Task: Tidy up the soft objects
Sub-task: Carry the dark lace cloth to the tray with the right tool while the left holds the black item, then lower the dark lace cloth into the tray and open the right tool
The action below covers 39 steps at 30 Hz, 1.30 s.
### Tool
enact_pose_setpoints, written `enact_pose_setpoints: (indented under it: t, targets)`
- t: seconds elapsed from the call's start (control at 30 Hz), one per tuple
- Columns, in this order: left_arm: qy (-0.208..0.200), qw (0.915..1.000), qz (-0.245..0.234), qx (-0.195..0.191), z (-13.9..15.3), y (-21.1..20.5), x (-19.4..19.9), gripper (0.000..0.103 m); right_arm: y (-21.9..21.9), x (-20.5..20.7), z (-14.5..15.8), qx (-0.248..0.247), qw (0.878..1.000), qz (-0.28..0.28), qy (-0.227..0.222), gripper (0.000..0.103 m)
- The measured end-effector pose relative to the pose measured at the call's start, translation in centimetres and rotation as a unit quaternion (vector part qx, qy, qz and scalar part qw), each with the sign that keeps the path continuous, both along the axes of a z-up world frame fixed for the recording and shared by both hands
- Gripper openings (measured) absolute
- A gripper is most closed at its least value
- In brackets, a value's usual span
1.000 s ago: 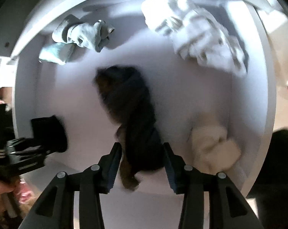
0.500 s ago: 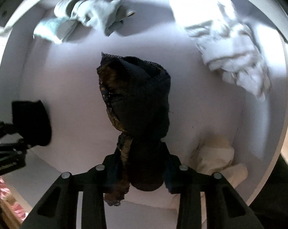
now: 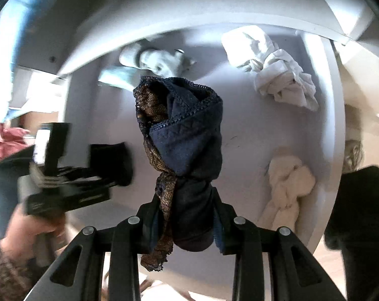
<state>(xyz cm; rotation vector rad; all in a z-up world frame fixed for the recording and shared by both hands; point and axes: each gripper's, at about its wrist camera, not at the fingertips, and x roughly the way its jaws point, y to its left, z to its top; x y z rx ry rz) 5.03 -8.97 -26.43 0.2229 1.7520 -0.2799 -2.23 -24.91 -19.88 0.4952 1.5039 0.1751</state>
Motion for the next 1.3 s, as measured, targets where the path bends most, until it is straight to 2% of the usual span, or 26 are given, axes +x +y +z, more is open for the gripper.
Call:
enact_pose_setpoints:
  t: [0.17, 0.33, 0.7, 0.9, 1.07, 1.3]
  targets:
    - [0.001, 1.0000, -0.002, -0.001, -0.1, -0.3, 0.1, 0.056, -0.8, -0.2, 4.2, 0.030, 0.999, -0.003, -0.032, 0.033]
    - [0.002, 1.0000, -0.006, -0.001, -0.1, -0.4, 0.2, 0.053, -1.7, -0.1, 8.8, 0.037, 0.996, -0.004, -0.075, 0.033]
    - [0.000, 1.0000, -0.010, -0.001, 0.0, -0.5, 0.4, 0.050, -3.3, -0.8, 20.5, 0.020, 0.987, -0.003, -0.157, 0.033]
    - [0.001, 1.0000, -0.008, -0.004, 0.1, -0.5, 0.4, 0.049, -3.1, 2.1, 25.9, -0.005, 0.980, 0.014, -0.199, 0.033]
    - [0.001, 1.0000, -0.008, -0.006, 0.1, 0.1, 0.4, 0.049, -1.6, 7.2, 27.7, -0.031, 0.977, 0.022, -0.211, 0.033]
    - [0.001, 0.9999, -0.004, -0.010, 0.0, 0.6, 0.3, 0.049, 1.5, 13.7, 26.2, -0.056, 0.980, 0.032, -0.186, 0.033]
